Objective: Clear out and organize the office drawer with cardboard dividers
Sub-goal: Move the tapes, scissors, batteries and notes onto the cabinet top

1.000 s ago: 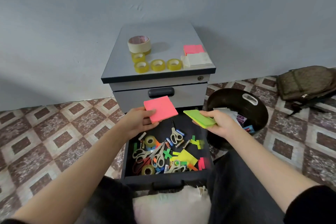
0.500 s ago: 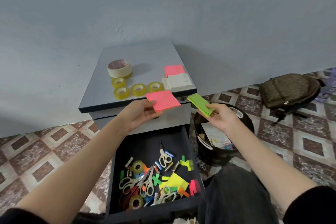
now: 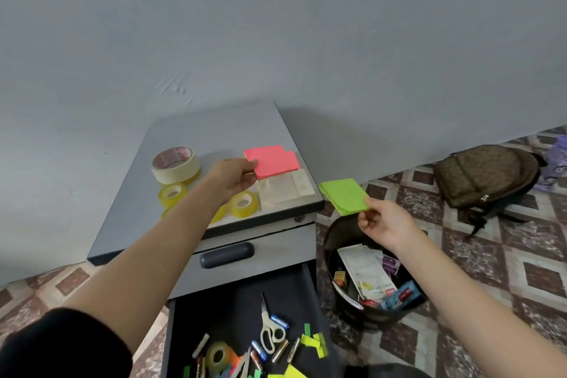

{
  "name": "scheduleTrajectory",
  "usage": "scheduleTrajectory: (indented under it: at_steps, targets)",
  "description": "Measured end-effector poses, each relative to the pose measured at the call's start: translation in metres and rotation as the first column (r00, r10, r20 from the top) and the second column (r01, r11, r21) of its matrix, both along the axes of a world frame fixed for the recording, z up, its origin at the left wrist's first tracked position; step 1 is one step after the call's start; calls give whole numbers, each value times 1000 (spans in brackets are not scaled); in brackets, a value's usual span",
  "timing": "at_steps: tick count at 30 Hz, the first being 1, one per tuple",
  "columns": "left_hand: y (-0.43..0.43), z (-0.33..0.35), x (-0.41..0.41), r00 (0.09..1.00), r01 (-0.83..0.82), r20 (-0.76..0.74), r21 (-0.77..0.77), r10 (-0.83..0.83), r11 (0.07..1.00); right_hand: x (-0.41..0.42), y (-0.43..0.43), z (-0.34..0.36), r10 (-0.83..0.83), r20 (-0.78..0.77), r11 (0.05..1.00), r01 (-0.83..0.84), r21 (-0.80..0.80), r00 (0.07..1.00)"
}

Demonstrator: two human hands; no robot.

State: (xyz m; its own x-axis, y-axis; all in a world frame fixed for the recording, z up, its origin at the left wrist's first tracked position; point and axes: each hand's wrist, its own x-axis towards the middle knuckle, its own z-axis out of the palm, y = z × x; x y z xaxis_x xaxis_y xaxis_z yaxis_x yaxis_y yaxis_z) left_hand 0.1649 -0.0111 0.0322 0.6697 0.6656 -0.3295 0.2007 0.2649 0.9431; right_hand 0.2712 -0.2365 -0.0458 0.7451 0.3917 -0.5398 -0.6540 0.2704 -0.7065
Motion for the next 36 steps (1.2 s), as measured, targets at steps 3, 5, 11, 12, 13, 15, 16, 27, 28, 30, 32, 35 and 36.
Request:
scheduleTrajectory:
  at_steps: [3,5,11,12,13,15,16,27,28,30,32,35,36]
  targets:
    - [11,-3,26,999,9,-43,41,-7,999,12,6,-5,6,46,1000,-5,-25,999]
    - [18,-5,39,997,25,-68,78,-20,997,20,8,-9,12,57,1000,-11,-18,998]
    - [34,-18,60,990,44,-141,134,-25,990,33,10,-25,27,37,999,-26,-23,999]
    - [35,-21,62,986,52,-162,141,-29,989,34,10,-28,30,28,999,-30,-26,999]
    - [36,-24,63,984,58,-174,142,-33,988,34,11,-31,35,21,999,-34,-29,999]
    - [37,-27,64,983,56,-179,132,-31,990,33,12,-34,38,11,999,-38,-29,999]
    - [37,-29,64,984,58,-178,128,-34,990,33,12,-36,37,7,999,-37,-26,999]
    - [38,-31,65,967,119,-250,267,-50,956,31,23,-19,32,2,996,-32,79,999]
    - [39,-32,65,965,122,-257,273,-50,954,32,23,-14,17,12,995,-18,99,1000]
    - [40,-32,64,965,116,-261,279,-41,953,34,25,-4,-12,26,989,8,149,1000]
    - [42,-33,63,965,108,-261,284,-31,953,37,29,5,-11,40,982,3,189,999]
    - [45,-35,63,964,118,-264,282,-41,952,44,41,15,69,104,990,-80,113,992]
    - [45,-35,63,963,122,-266,279,-45,953,46,46,19,101,131,992,-111,68,986]
